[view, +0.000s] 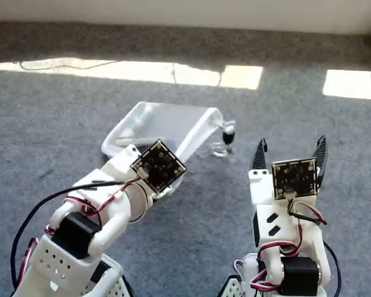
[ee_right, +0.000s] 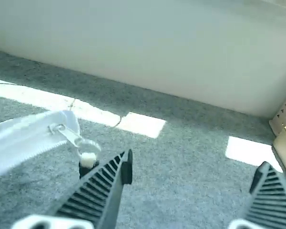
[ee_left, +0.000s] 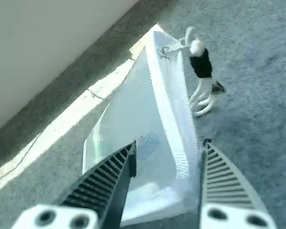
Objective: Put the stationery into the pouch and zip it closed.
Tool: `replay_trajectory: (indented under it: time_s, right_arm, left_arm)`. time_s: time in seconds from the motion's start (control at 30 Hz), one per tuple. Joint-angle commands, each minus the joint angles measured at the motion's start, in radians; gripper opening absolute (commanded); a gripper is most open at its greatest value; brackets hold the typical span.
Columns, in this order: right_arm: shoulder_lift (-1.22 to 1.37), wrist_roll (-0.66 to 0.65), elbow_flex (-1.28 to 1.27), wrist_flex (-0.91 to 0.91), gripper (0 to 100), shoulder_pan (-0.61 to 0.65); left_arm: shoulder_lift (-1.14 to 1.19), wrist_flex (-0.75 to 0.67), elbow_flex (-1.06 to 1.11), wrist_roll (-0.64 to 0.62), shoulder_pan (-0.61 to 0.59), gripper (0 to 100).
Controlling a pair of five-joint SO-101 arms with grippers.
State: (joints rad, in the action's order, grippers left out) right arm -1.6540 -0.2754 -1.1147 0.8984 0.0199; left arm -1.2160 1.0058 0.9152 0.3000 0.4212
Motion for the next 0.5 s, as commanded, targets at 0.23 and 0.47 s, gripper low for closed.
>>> replay_trajectory:
  time_s: [0.23, 0.47]
  right_arm:
    - [0.001, 0.012, 0.019, 0.004, 36.4, 0.01]
    - [-0.001, 0.012, 0.019, 0.005, 26.5, 0.008]
  left_arm:
    - [-0.028, 0.121, -0.196, -0.143, 0.053, 25]
    - [-0.263, 0.121, -0.179, -0.143, 0.053, 18]
